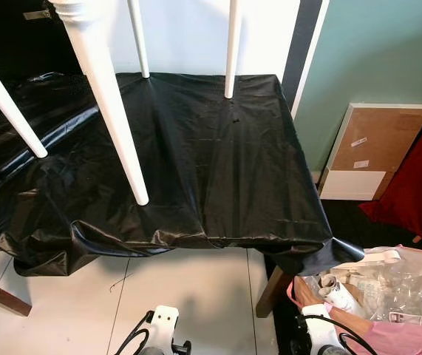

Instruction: Building children table

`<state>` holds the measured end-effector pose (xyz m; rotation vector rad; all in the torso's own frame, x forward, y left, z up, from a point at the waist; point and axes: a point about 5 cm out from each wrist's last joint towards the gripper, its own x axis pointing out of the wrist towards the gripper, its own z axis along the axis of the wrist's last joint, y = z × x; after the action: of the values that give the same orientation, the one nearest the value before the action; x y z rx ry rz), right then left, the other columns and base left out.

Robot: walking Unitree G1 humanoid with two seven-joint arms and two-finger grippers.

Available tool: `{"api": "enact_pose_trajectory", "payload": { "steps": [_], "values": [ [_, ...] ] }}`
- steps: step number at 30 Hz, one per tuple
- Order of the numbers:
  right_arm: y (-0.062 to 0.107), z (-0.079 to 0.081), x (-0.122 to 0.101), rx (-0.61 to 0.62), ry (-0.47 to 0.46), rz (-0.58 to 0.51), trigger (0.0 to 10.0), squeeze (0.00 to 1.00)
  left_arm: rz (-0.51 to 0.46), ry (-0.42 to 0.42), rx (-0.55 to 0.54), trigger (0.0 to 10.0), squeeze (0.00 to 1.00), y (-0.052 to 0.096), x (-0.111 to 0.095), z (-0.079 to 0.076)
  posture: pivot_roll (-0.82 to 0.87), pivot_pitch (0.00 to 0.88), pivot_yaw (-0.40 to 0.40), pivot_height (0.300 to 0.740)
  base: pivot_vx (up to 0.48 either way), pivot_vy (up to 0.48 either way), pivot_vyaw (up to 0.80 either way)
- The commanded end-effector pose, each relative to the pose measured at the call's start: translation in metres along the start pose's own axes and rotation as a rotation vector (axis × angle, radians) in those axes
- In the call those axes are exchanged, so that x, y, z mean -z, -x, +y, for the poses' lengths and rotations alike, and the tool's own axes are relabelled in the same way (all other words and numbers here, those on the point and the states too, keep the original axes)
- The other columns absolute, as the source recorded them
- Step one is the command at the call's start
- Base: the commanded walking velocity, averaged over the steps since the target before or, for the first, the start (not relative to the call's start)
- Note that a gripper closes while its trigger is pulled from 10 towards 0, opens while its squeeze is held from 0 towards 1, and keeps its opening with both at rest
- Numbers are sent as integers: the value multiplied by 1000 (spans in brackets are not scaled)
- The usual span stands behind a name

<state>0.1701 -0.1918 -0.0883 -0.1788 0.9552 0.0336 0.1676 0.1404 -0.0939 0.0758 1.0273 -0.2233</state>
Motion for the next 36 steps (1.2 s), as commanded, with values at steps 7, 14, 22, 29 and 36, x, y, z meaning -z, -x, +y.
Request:
{"api": "enact_pose_trajectory", "payload": {
  "steps": [7, 14, 22, 29, 36],
  "values": [
    [1, -2, 5, 9, -15, 21, 10000, 0, 69, 21, 7, 10000, 0, 2, 18, -4, 3, 26, -37, 740, 0, 0, 0],
    [1, -2, 5, 10, -14, 23, 10000, 0, 67, 24, 8, 10000, 0, 2, 17, -3, 3, 27, -38, 740, 0, 0, 0],
    [1, -2, 6, 9, -11, 28, 10000, 0, 68, 26, 9, 10000, 0, 2, 18, -4, 5, 28, -38, 740, 0, 0, 0],
    [1, -1, 7, 8, -10, 29, 10000, 0, 69, 25, 9, 10000, 0, 2, 19, -4, 4, 26, -37, 740, 0, 0, 0],
    [2, -1, 9, 6, -10, 30, 10000, 0, 73, 18, 9, 10000, 0, 3, 20, -2, 1, 23, -36, 740, 0, 0, 0]
  ]
}}
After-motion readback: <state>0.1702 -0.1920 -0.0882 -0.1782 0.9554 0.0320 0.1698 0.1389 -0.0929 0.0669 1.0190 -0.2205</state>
